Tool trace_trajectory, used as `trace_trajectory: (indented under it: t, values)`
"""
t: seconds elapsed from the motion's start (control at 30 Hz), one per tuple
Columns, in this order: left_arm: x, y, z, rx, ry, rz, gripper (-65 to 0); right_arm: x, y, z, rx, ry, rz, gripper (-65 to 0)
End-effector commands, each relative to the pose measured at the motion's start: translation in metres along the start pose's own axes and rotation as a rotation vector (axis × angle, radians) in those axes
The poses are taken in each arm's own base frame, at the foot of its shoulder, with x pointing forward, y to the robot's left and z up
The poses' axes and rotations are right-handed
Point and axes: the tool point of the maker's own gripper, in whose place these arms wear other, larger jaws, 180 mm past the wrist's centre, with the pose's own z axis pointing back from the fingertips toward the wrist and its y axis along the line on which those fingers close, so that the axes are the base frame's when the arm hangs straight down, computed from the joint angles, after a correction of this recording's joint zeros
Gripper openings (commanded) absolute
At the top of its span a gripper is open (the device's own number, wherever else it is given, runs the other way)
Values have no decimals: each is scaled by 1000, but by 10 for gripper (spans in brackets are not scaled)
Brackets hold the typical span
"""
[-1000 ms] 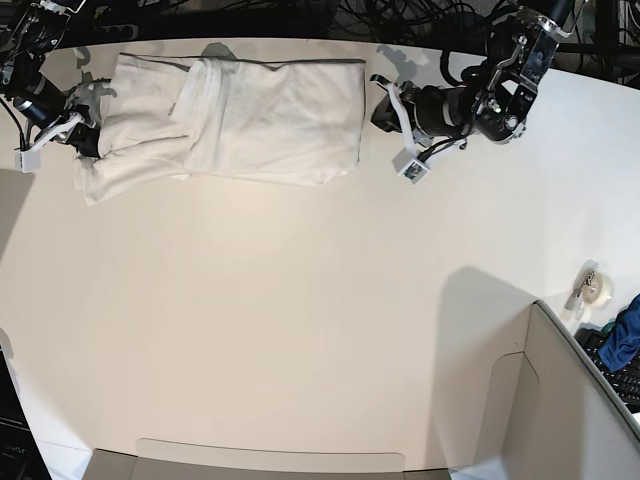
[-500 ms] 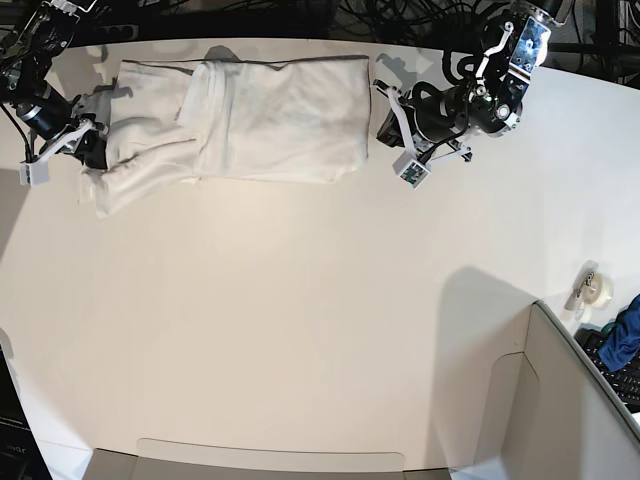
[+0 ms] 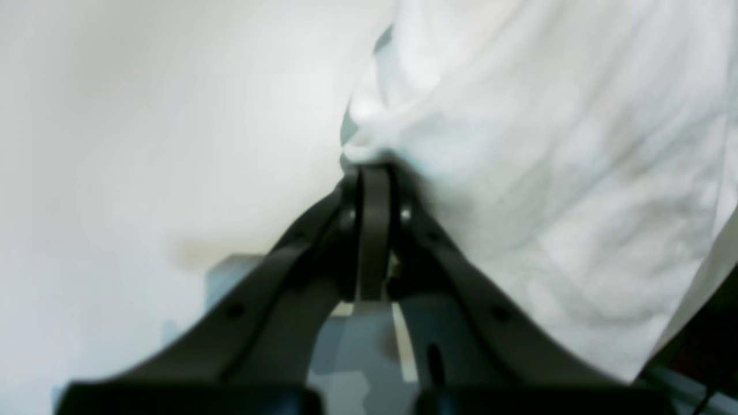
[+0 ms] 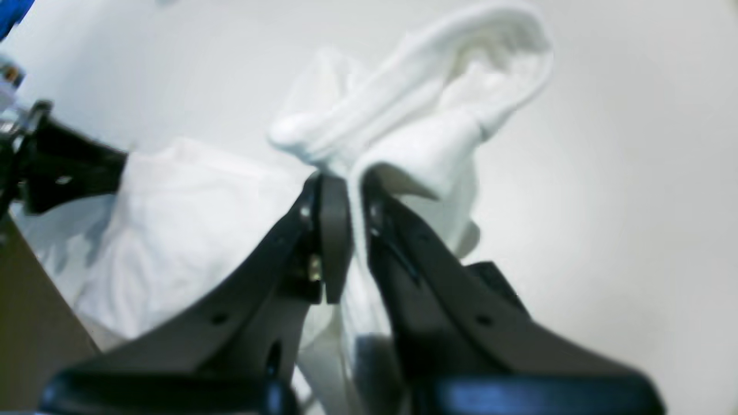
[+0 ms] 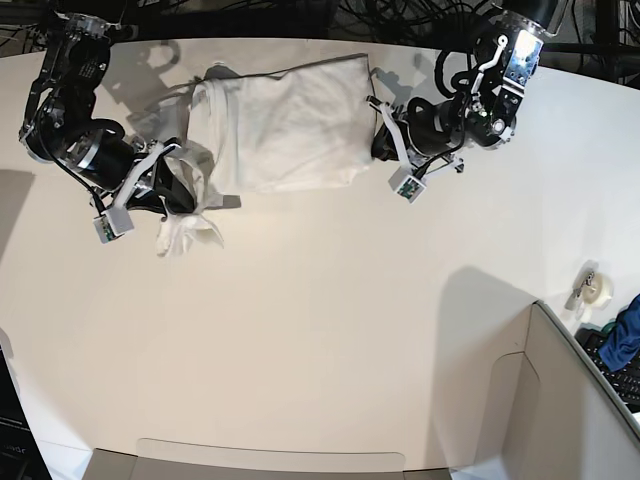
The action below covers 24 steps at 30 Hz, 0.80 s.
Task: Layout the t-shirt on the table in an organized manner, then fold the t-shirt properly
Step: 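Grasp the opposite strip end with the right gripper and lift it, then fold the held end over toward the left gripper with the right gripper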
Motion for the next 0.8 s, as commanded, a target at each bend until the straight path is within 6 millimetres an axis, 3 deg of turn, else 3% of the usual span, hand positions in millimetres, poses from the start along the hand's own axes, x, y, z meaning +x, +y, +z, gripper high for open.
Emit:
trace_trajectory:
  t: [0.0, 0.27, 0.43, 0.67, 0.77]
  values:
    - [-32, 14, 0, 64, 133, -11, -650, 19, 9, -3, 33, -55, 35, -650]
    - [-32, 15, 0, 66, 138, -12, -650, 27, 53, -41, 135, -31, 99, -650]
    - [-34, 17, -1, 68, 146, -3, -650, 26, 94, -76, 187, 24, 192, -650]
    - [-26, 28, -7, 84, 143, 12, -650, 7, 140, -102, 238, 143, 375, -650]
    - [-23, 33, -8, 92, 142, 16, -650, -3, 147, -104, 245, 183, 427, -650]
